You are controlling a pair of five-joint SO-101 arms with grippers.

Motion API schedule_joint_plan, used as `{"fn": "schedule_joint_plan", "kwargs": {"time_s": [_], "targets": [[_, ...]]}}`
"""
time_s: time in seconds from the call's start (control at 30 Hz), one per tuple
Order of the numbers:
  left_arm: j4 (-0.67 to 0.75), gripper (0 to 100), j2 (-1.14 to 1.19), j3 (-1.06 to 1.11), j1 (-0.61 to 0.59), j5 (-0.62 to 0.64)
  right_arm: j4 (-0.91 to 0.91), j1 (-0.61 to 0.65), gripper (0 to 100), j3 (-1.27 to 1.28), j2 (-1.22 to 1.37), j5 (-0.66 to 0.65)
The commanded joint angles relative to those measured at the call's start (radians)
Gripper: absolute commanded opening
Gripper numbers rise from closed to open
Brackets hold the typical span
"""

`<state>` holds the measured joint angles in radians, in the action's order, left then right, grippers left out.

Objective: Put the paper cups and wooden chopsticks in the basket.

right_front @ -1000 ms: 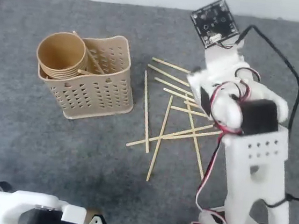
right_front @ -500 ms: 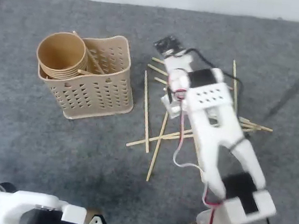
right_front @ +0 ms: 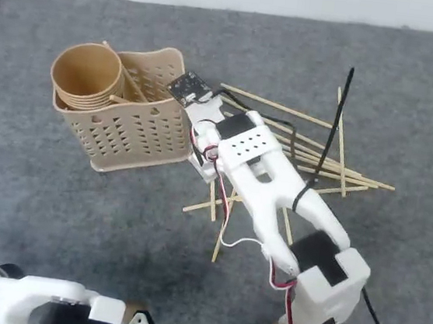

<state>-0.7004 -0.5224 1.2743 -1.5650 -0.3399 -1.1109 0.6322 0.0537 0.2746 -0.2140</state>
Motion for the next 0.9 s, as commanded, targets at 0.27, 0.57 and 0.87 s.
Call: {"fn": "schedule_joint_plan", "kwargs": {"time_s": [0.27,0.57,0.87], "targets": [[0.017,35,-0.025,-0.002,0.008,-0.009,-0.019,0.024,21.2,-0.037,0.127,0.011],[0.017,35,-0.025,-0.002,0.008,-0.009,-0.153,0.024,21.2,-0.054,-0.145,0.008],[0.017,35,-0.025,-0.001,0.008,-0.009,-0.185,0.018,21.2,0.006,-0.424,-0.068]]}}
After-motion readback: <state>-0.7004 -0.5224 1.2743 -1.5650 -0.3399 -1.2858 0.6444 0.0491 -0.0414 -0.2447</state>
